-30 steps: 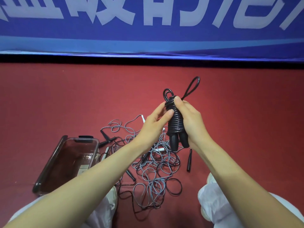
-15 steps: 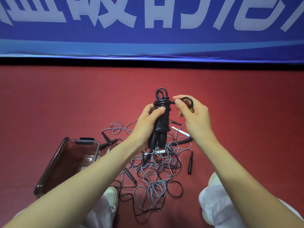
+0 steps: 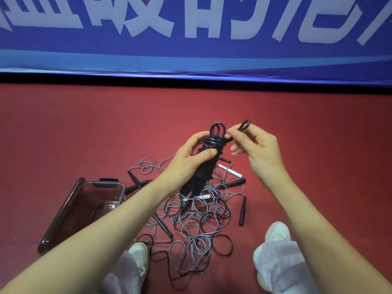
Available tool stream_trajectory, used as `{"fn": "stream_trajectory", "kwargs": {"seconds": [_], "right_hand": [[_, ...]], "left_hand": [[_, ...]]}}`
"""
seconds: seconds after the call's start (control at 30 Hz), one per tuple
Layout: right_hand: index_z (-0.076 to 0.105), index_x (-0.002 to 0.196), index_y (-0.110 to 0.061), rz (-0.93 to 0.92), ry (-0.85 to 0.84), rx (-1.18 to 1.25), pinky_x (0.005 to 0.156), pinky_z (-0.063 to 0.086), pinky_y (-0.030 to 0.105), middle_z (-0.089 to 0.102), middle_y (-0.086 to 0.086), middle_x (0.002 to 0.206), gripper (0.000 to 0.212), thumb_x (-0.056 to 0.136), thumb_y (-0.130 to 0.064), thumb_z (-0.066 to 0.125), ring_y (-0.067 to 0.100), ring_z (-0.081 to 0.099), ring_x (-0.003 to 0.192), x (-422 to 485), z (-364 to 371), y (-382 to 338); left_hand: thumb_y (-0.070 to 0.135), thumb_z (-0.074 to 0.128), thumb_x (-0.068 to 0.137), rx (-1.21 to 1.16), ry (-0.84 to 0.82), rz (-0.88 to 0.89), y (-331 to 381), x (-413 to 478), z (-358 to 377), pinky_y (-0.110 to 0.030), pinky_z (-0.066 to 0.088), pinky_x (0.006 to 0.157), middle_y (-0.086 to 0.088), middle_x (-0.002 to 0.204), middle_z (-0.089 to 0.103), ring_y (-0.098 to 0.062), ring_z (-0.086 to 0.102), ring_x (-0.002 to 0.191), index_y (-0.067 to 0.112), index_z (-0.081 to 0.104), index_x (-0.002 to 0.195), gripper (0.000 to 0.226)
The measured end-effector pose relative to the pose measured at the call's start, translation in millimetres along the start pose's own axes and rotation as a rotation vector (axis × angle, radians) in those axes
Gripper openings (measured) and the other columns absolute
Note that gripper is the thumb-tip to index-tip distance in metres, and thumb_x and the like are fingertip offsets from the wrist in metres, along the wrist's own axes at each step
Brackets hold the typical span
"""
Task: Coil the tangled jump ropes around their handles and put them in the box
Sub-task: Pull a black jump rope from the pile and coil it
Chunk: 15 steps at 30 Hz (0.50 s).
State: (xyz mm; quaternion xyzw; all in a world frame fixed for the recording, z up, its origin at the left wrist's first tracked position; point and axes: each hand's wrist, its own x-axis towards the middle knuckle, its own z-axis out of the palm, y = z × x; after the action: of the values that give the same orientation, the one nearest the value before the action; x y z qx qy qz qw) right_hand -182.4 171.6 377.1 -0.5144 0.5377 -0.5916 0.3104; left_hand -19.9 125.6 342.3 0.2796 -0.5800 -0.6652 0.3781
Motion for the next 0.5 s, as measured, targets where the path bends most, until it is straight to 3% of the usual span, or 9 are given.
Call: {"fn": "stream_trajectory", "kwargs": {"seconds": [0.07,0.17,0.27,0.33,0.43,0.5], "right_hand": [[0.065,0.097,-0.025,-0.029,0.026,-0.094,0.059,0.051,0.024,0.068,-0.003,0.072,0.019,0.091,-0.008,0.063,0.008,0.057,0.057,1,-1,3],[0.049,0.098,-0.033,-0.013,0.135,-0.117,0.060,0.055,0.032,0.070,0.004,0.068,0.030,0.088,-0.012,0.068,0.014,0.060,0.052,2,-3,6],[0.060,0.106,-0.028,-0.095,0.121,-0.270,0.062,0.048,0.017,0.070,-0.001,0.072,0.024,0.088,-0.014,0.067,0.003,0.058,0.054,1,-1,6],[0.069,0.114,-0.017,-0.195,0.080,-0.396,0.072,0.045,0.008,0.072,-0.004,0.088,0.025,0.089,-0.011,0.065,0.000,0.062,0.073,-2,2,5],[0.070,0.116,-0.015,-0.250,-0.048,-0.596,0.086,0.048,0.026,0.070,0.007,0.099,0.025,0.094,-0.013,0.058,0.016,0.064,0.091,-1,3,12],[0.067,0.121,-0.017,-0.211,-0.150,-0.714,0.087,0.043,0.034,0.065,0.011,0.097,0.027,0.099,-0.016,0.051,0.025,0.060,0.095,1,2,15]], "left_hand": [[0.007,0.059,0.092,0.060,-0.017,0.005,-3,0,-1,-0.038,0.057,0.076,0.004,0.123,0.060,-0.013,0.065,0.089,0.033,0.053,0.125,0.043],[0.006,0.058,0.092,0.033,-0.031,-0.009,-4,0,3,-0.030,0.055,0.078,0.003,0.122,0.063,-0.009,0.063,0.094,0.033,0.054,0.128,0.046],[0.003,0.056,0.093,-0.059,-0.037,-0.044,-2,2,4,-0.037,0.054,0.079,0.002,0.115,0.065,-0.013,0.063,0.090,0.029,0.054,0.131,0.046],[0.003,0.056,0.093,-0.074,-0.039,-0.049,-3,2,4,-0.038,0.055,0.076,-0.001,0.116,0.065,-0.016,0.064,0.088,0.029,0.055,0.129,0.045],[0.002,0.056,0.092,-0.084,0.000,-0.062,-5,2,3,-0.034,0.054,0.072,-0.003,0.115,0.064,-0.013,0.065,0.086,0.028,0.056,0.128,0.044],[0.003,0.057,0.092,-0.038,0.017,-0.055,-7,3,2,-0.031,0.054,0.073,-0.002,0.116,0.064,-0.010,0.065,0.087,0.031,0.057,0.126,0.044]]}}
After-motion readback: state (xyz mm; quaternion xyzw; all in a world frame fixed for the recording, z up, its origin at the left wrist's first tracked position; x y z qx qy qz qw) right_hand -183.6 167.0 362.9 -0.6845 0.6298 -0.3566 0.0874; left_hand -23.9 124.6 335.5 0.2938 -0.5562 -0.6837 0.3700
